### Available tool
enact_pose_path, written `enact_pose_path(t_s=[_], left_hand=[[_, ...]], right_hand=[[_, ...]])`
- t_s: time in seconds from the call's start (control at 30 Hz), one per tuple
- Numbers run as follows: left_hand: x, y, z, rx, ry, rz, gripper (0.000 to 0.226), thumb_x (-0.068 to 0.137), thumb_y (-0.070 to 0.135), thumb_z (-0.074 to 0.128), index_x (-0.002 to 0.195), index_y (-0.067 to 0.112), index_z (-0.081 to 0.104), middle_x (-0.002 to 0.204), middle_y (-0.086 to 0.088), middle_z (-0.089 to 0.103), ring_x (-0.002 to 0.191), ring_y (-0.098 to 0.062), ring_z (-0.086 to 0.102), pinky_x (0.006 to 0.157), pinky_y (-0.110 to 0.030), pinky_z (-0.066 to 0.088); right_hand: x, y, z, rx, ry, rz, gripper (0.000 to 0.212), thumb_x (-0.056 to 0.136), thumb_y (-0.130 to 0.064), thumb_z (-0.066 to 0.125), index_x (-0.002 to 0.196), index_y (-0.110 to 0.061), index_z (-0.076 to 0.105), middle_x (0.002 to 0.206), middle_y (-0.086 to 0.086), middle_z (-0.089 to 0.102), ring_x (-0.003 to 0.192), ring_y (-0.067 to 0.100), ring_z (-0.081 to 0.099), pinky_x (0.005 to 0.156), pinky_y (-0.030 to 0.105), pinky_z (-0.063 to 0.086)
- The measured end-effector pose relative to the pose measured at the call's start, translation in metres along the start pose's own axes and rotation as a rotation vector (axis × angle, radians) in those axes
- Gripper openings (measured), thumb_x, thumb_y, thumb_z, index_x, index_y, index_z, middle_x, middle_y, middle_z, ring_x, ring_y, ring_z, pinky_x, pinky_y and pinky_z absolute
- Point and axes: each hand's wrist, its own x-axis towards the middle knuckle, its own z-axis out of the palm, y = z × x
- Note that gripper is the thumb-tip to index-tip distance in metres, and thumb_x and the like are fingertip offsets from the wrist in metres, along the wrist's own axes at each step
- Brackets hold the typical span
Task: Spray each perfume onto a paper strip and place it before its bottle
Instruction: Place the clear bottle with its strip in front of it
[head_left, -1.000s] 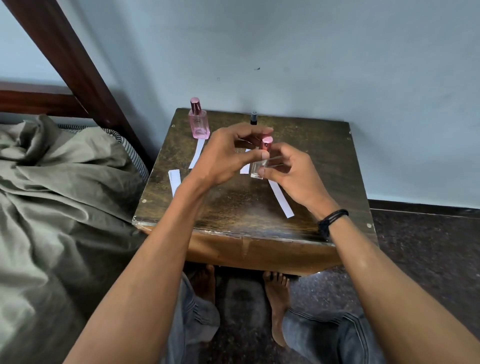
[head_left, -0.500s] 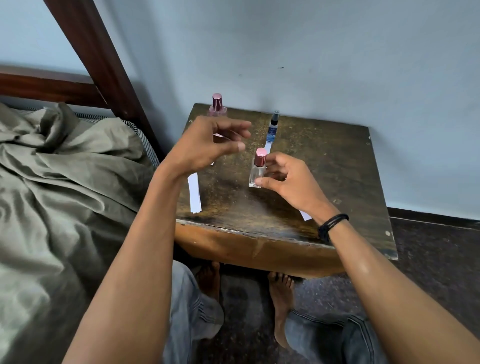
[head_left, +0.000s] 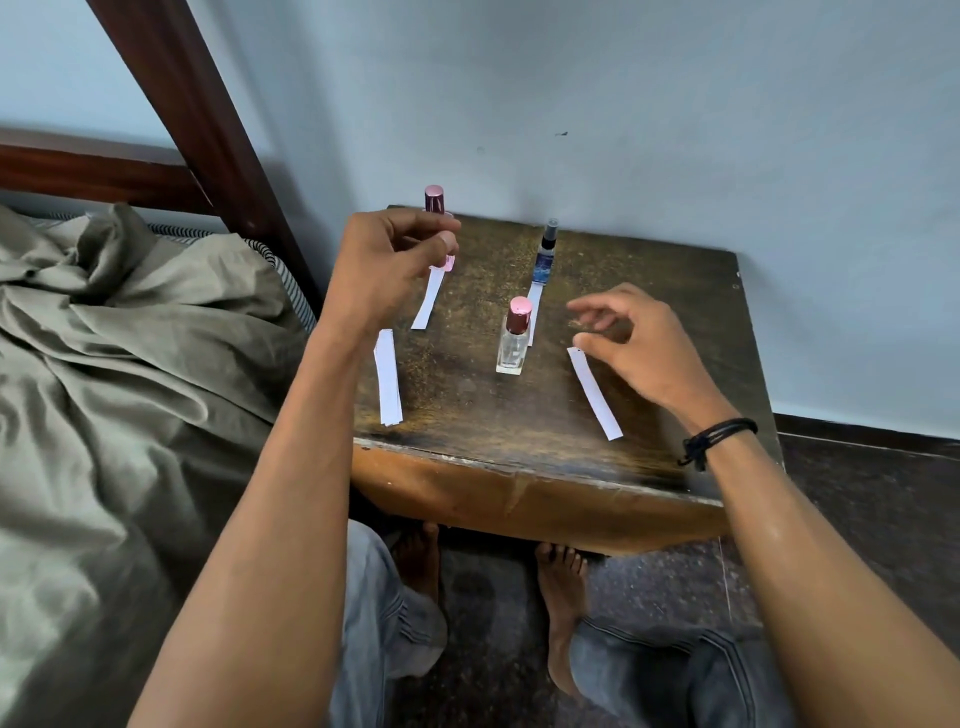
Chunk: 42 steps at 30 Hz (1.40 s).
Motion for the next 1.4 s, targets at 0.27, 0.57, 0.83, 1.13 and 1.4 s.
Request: enact_pose_path(t_s=[0.27, 0.57, 0.83, 1.13, 1.4], left_hand=[[0.000, 0.001, 0.000, -0.015, 0.026, -0.009, 0.016, 0.091, 0.004, 0.067, 0.104, 0.003, 0.076, 0.090, -0.006, 0.074, 0.066, -0.001, 0.065, 0.064, -0.011, 0.047], [-0.001, 0.003, 0.002, -0.008, 0.022, -0.005, 0.014, 0.091, 0.004, 0.067, 0.104, 0.004, 0.075, 0.089, -0.002, 0.072, 0.062, 0.003, 0.063, 0.064, -0.010, 0.046], [-0.003, 0.003, 0.002, -0.019, 0.029, -0.004, 0.015, 0.091, 0.005, 0.068, 0.104, 0.004, 0.076, 0.088, -0.004, 0.073, 0.064, 0.000, 0.063, 0.064, -0.011, 0.047], [-0.012, 0.023, 0.001, -0.381, 0.359, 0.377, 0.014, 0.092, 0.001, 0.063, 0.102, -0.005, 0.071, 0.070, -0.010, 0.067, 0.052, -0.013, 0.056, 0.052, -0.022, 0.041], [-0.020, 0.028, 0.006, -0.444, 0.529, 0.464, 0.014, 0.090, -0.002, 0.060, 0.098, -0.009, 0.069, 0.063, -0.007, 0.059, 0.048, -0.020, 0.048, 0.046, -0.029, 0.036]], right_hand=[[0.002, 0.014, -0.006, -0.191, -0.125, 0.066, 0.027, 0.092, -0.021, 0.073, 0.118, -0.028, 0.074, 0.101, -0.004, 0.060, 0.085, 0.005, 0.055, 0.071, 0.013, 0.037], [0.003, 0.015, -0.001, -0.206, -0.161, 0.041, 0.015, 0.092, -0.022, 0.073, 0.106, -0.027, 0.076, 0.100, 0.001, 0.055, 0.077, 0.007, 0.050, 0.069, 0.022, 0.039], [0.003, 0.016, -0.001, -0.197, -0.166, 0.025, 0.005, 0.091, -0.020, 0.074, 0.094, -0.023, 0.072, 0.102, -0.006, 0.056, 0.083, 0.008, 0.054, 0.072, 0.019, 0.040], [-0.001, 0.008, -0.015, -0.088, -0.029, 0.041, 0.004, 0.092, -0.020, 0.074, 0.094, -0.024, 0.073, 0.095, -0.009, 0.072, 0.087, 0.003, 0.064, 0.076, 0.018, 0.046], [-0.012, 0.006, -0.029, -0.054, 0.107, -0.020, 0.006, 0.093, -0.020, 0.072, 0.098, -0.022, 0.076, 0.092, -0.012, 0.071, 0.085, 0.000, 0.065, 0.074, 0.004, 0.046]])
